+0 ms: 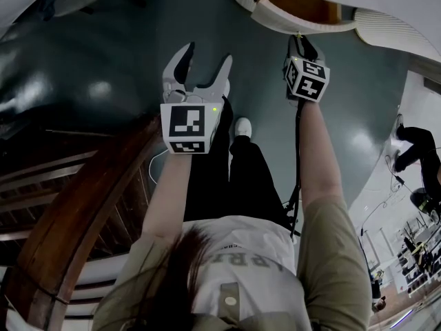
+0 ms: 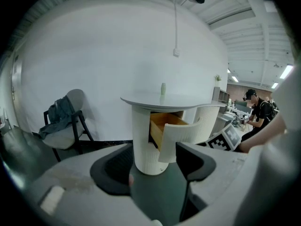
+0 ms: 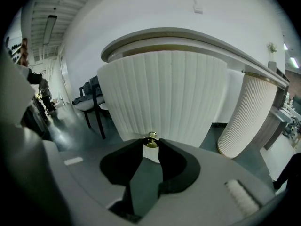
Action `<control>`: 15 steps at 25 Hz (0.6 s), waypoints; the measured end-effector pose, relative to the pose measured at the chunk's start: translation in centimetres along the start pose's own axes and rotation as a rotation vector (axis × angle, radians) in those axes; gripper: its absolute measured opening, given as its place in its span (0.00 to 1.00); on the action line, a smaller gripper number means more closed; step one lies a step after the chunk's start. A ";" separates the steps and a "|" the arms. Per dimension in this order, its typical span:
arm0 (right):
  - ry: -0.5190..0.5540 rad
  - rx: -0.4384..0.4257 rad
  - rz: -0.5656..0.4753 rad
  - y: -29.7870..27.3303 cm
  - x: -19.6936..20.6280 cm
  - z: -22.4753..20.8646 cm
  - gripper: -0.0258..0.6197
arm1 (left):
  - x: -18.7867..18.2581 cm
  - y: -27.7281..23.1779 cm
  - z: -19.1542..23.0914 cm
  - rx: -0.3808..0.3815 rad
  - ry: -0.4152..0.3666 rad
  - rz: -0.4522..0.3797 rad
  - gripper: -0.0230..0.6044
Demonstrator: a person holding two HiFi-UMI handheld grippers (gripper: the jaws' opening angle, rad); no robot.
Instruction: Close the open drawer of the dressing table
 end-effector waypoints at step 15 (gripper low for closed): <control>0.003 0.002 -0.030 -1.1 -0.9 -0.2 0.20 | 0.2 -1.1 0.7 -0.002 0.004 -0.007 0.52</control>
Point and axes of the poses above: the fingertips, and each gripper's own axes: y backward along the fingers, z to its left, x out of its underside, the point moved 7 cm from there along y, backward along the fingers, and after that the axes turned 11 degrees about z, right-handed, at the moved point
